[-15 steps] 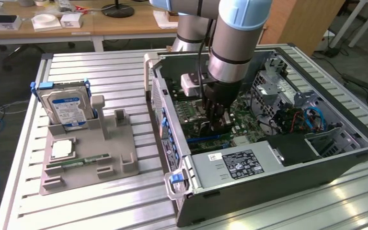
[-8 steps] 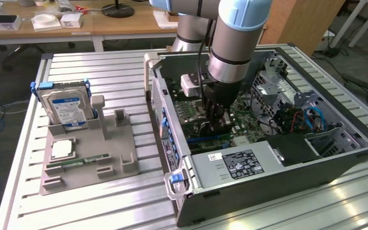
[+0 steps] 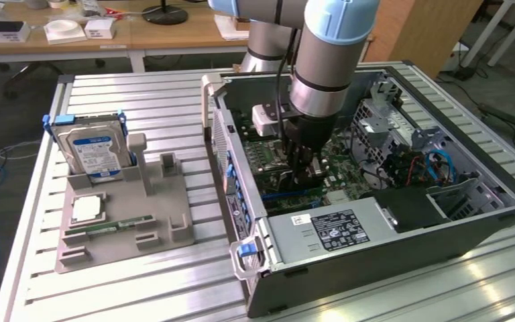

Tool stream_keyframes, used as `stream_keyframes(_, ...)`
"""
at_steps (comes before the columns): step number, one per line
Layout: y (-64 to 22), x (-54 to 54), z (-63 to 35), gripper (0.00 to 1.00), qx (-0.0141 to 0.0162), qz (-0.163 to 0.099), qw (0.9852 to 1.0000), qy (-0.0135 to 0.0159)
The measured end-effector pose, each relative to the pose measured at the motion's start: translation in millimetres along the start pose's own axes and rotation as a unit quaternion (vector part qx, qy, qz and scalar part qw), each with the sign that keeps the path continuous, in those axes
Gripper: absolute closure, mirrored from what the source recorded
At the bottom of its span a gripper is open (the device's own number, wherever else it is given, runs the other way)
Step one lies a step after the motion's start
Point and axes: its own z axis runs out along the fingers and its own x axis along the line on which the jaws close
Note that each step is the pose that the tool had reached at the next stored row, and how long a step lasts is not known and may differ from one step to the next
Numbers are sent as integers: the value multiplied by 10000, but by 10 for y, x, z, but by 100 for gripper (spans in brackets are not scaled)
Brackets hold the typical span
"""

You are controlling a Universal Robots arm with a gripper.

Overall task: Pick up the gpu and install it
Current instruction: 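Insert the gpu into the slot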

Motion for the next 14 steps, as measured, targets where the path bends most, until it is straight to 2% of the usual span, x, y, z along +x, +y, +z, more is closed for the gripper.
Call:
stream_keyframes(6, 16, -11, 13, 73, -1, -3, 10000, -17)
stream_keyframes(14, 16, -11, 13, 73, -1, -2, 10000, -17)
